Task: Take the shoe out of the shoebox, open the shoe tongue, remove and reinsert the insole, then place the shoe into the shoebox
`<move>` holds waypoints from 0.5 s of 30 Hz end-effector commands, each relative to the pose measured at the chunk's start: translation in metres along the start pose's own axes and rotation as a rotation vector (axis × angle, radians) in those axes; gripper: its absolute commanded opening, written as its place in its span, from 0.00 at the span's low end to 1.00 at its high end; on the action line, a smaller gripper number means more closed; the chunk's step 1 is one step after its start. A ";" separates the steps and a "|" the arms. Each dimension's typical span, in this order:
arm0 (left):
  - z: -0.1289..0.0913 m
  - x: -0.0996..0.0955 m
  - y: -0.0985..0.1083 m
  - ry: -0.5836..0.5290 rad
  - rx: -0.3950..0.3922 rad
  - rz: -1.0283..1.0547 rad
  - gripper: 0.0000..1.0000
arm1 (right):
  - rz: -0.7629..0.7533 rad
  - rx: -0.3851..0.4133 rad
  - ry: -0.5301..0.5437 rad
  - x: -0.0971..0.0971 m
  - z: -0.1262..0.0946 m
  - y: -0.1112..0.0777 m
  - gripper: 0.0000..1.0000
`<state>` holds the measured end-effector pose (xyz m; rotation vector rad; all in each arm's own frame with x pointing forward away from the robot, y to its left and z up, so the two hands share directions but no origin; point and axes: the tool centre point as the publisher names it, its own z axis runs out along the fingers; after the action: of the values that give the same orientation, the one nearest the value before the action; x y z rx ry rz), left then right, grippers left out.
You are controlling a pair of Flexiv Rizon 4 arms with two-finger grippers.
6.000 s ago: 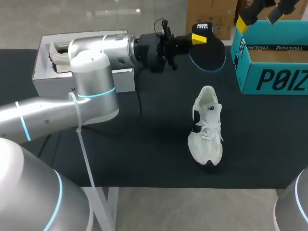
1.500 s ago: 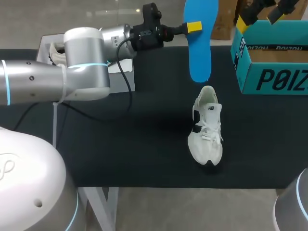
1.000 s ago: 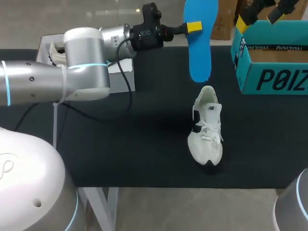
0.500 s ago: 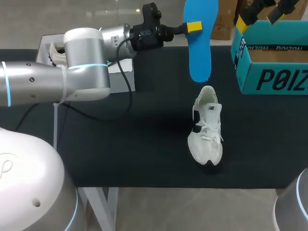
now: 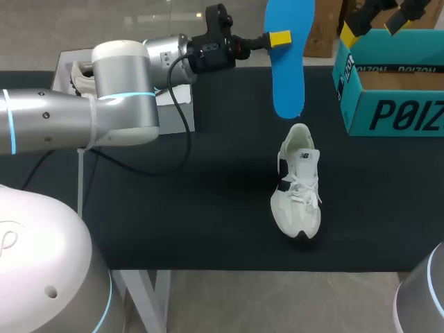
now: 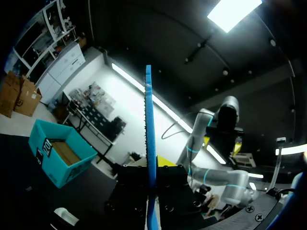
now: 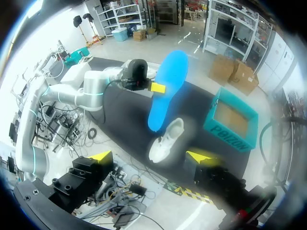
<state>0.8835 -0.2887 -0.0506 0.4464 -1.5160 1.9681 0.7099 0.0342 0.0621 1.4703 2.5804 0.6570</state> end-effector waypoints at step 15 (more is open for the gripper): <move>0.005 0.025 -0.007 0.015 -0.173 0.424 0.00 | 0.001 0.005 0.000 0.000 0.000 0.002 1.00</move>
<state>0.8746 -0.2891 -0.0377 0.2611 -1.6359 2.0709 0.7099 0.0342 0.0621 1.4702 2.5804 0.6570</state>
